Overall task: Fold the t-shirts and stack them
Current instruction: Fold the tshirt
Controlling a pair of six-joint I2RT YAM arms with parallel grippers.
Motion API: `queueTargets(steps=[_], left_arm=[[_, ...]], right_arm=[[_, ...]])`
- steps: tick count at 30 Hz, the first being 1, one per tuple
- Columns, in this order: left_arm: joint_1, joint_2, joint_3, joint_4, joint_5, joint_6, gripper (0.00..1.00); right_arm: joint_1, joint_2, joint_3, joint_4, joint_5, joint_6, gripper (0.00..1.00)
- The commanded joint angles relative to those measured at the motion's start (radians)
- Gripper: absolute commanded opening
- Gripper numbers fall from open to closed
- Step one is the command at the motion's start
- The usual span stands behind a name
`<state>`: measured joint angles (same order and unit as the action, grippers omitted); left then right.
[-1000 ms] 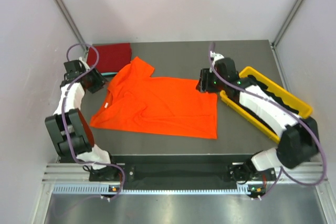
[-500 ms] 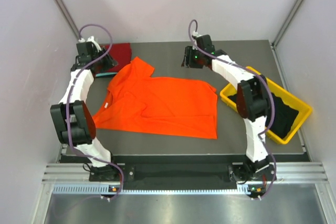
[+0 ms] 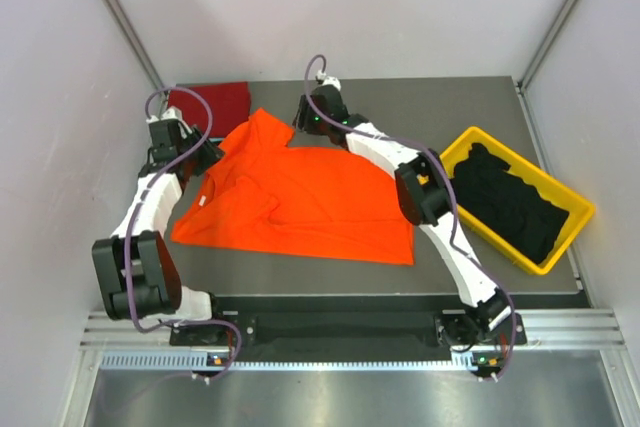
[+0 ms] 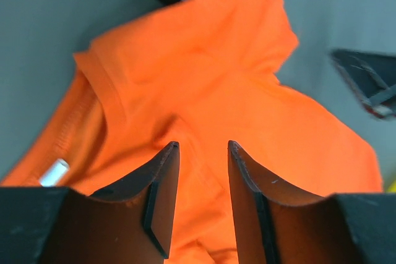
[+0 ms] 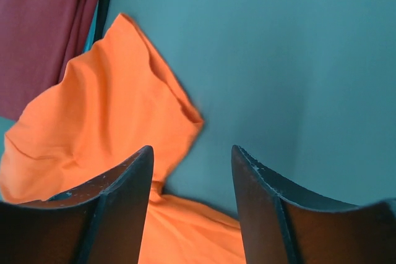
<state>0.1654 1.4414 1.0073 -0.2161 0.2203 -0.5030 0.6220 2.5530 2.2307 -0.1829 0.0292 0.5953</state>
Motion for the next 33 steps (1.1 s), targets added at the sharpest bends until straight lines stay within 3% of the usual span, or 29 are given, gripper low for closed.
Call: queueTargets(steps=[1, 7, 13, 33], left_arm=[[-0.001, -0.113, -0.076, 0.115, 0.073, -0.069, 0.42], [-0.007, -0.26, -0.194, 0.172, 0.108, -0.146, 0.42], [-0.026, -0.263, -0.2, 0.159, 0.134, -0.141, 0.42], [-0.026, -0.251, -0.167, 0.136, 0.102, -0.108, 0.42]], right_arm=[[0.034, 0.03, 0.063, 0.121, 0.112, 0.021, 0.53], [0.056, 0.082, 0.063, 0.131, 0.187, 0.158, 0.53], [0.054, 0.141, 0.096, 0.109, 0.17, 0.268, 0.47], [0.065, 0.193, 0.129, 0.128, 0.086, 0.241, 0.32]])
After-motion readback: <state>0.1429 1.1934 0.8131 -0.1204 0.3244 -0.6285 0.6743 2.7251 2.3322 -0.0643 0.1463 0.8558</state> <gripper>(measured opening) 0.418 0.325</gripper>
